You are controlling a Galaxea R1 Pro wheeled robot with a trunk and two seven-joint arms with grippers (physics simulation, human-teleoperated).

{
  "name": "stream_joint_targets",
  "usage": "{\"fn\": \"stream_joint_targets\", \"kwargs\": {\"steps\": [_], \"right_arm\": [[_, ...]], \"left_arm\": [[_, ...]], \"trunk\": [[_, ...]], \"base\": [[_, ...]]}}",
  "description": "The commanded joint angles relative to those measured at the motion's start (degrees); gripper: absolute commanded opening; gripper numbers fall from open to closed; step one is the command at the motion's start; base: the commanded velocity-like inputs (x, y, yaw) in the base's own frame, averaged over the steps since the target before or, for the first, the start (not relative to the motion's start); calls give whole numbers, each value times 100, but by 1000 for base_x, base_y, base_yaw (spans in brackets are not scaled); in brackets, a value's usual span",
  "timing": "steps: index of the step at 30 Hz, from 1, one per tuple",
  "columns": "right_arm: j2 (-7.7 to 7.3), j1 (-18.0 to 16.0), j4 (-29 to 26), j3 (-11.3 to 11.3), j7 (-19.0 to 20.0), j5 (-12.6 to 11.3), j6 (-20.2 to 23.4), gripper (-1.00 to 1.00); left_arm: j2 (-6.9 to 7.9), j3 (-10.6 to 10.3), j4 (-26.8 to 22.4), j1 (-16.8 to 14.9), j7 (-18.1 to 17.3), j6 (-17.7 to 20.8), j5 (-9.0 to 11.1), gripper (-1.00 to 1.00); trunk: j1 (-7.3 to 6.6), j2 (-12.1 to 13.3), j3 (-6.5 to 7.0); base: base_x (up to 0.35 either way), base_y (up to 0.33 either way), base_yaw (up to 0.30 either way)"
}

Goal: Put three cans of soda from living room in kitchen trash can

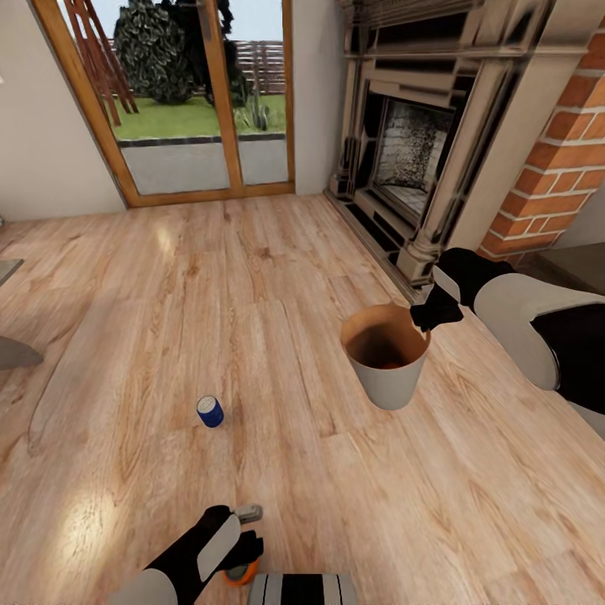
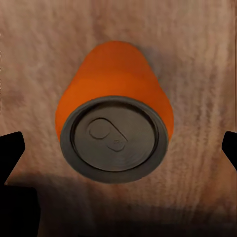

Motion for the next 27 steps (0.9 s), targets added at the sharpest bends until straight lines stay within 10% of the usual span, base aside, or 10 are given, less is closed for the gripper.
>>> {"fn": "stream_joint_targets", "kwargs": {"steps": [1,27], "right_arm": [[1,-2,-1,-40,30,-61,4,-100],[1,-81,-1,-31,30,-61,4,-100]], "left_arm": [[2,-2,-13,-1,0,-1,-1,100],[17,-8,-103,-134,-48,-14,-4,100]], "trunk": [[-1,0,1],[28,-15,-243]], "base": [[0,0,0],[0,0,0]]}}
